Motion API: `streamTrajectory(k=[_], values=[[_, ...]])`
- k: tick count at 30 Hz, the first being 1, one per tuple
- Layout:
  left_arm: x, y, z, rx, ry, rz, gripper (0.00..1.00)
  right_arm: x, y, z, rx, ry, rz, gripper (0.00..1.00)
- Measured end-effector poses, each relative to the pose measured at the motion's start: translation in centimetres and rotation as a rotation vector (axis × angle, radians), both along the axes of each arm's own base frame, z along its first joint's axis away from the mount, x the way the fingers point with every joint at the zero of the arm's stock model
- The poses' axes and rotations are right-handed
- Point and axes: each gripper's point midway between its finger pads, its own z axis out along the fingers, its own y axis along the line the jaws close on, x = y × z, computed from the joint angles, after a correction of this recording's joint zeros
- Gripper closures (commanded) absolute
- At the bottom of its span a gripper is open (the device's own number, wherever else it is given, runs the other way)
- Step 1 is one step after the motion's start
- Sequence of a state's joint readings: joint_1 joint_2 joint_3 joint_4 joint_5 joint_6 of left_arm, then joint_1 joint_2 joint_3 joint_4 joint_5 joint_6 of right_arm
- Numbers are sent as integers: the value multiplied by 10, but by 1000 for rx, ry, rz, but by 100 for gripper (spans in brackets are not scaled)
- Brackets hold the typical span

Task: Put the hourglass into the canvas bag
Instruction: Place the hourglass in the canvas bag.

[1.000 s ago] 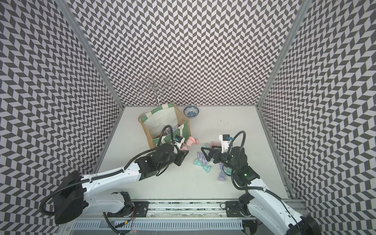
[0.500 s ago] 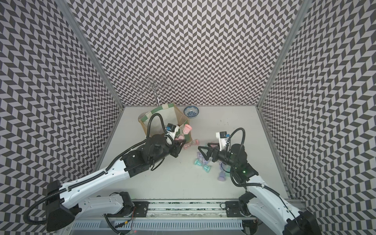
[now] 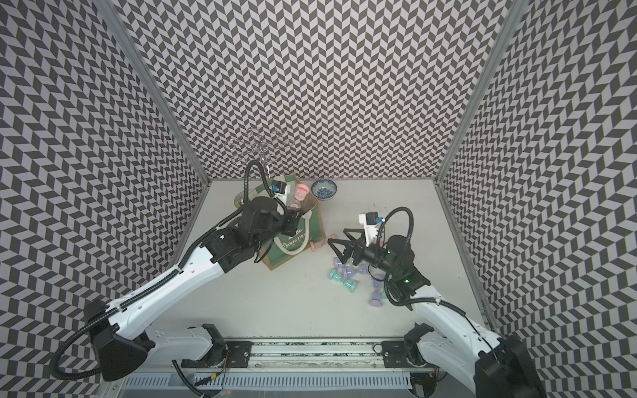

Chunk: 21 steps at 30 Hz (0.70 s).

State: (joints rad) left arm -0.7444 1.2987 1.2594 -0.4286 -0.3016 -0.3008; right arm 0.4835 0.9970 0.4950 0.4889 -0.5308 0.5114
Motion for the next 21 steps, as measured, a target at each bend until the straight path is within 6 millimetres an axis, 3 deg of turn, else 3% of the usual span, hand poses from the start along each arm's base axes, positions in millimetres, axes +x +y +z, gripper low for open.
streamTrajectory(k=[11, 21], values=[[64, 50, -47, 54, 123, 142, 66, 10, 13, 11, 1, -61, 25, 1], [100, 65, -101, 79, 247, 173, 66, 12, 17, 9, -8, -66, 35, 1]])
